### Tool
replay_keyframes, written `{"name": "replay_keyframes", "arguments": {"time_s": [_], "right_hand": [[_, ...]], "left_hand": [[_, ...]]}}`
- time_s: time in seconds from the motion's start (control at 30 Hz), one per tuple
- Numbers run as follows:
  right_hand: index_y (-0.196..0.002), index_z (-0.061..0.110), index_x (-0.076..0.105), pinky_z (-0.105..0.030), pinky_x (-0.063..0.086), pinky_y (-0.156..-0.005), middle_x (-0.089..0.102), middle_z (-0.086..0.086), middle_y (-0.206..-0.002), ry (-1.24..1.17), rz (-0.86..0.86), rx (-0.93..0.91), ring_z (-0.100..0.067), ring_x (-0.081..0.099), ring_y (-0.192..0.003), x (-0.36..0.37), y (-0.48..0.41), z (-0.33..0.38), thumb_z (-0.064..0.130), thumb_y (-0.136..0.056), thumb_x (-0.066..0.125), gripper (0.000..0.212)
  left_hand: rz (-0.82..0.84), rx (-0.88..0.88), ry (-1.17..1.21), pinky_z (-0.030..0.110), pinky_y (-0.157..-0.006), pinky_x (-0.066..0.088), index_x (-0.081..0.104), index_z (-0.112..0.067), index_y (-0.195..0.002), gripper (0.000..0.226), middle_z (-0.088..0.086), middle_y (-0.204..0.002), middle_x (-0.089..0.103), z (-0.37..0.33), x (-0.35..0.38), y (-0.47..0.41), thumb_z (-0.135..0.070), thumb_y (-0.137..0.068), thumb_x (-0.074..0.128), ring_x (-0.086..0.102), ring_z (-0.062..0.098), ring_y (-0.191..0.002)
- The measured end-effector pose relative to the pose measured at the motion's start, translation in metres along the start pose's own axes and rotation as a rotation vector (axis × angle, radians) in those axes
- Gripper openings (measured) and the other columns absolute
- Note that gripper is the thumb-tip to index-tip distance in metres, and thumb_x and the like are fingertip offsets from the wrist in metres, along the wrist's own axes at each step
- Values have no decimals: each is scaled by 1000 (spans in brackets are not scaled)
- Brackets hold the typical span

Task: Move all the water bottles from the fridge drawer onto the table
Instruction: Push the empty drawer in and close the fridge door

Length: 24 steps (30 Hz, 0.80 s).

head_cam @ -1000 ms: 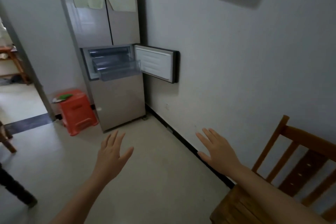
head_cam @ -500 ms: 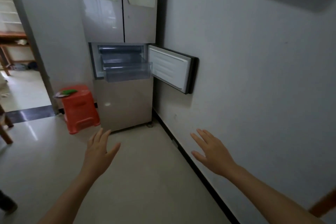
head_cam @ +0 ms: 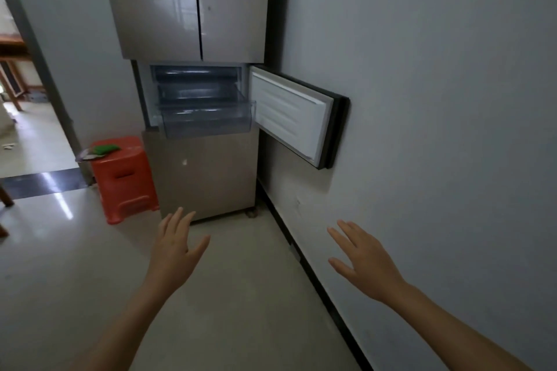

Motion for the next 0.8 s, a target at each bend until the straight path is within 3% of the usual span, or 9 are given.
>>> {"name": "replay_keyframes", "arguments": {"time_s": [0.37, 0.6, 0.7, 0.8], "right_hand": [[-122, 13, 59, -34, 52, -79, 63, -9, -119, -83, -21, -183, -26, 64, -105, 30, -174, -80, 57, -95, 10, 70], [-125, 20, 49, -36, 56, -78, 63, -7, -121, -199, 112, -259, -24, 63, -107, 62, -237, -65, 58, -95, 8, 64], [-119, 21, 59, -29, 53, -77, 64, -3, -118, -177, 146, -275, -20, 64, -105, 75, -272, -57, 56, -94, 4, 70], [-120, 21, 58, -30, 53, -78, 64, -4, -120, -169, 190, -299, -21, 64, -107, 88, -316, -50, 56, -94, 5, 69]], "left_hand": [[-205, -142, -65, 46, -108, 24, 50, 0, -128, 54, 22, -140, 41, -31, 36, -102, -25, -83, 66, 32, 38, -132], [-206, -254, -141, 44, -108, 25, 51, -3, -128, 75, 20, -140, 43, -16, 46, -121, -55, -75, 44, 33, 38, -132], [-227, -284, -165, 44, -108, 24, 50, -3, -129, 78, 19, -140, 42, -5, 49, -147, -58, -75, 40, 31, 37, -132], [-244, -269, -160, 46, -106, 27, 51, -3, -127, 83, 20, -138, 44, 16, 56, -182, -60, -71, 32, 33, 39, -130]]}}
Point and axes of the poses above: each hand's wrist, its own y-axis away from the middle knuckle, its own x-axis out of the palm, z = x × y, the point moved 1 cm from there along -y, towards the middle knuckle
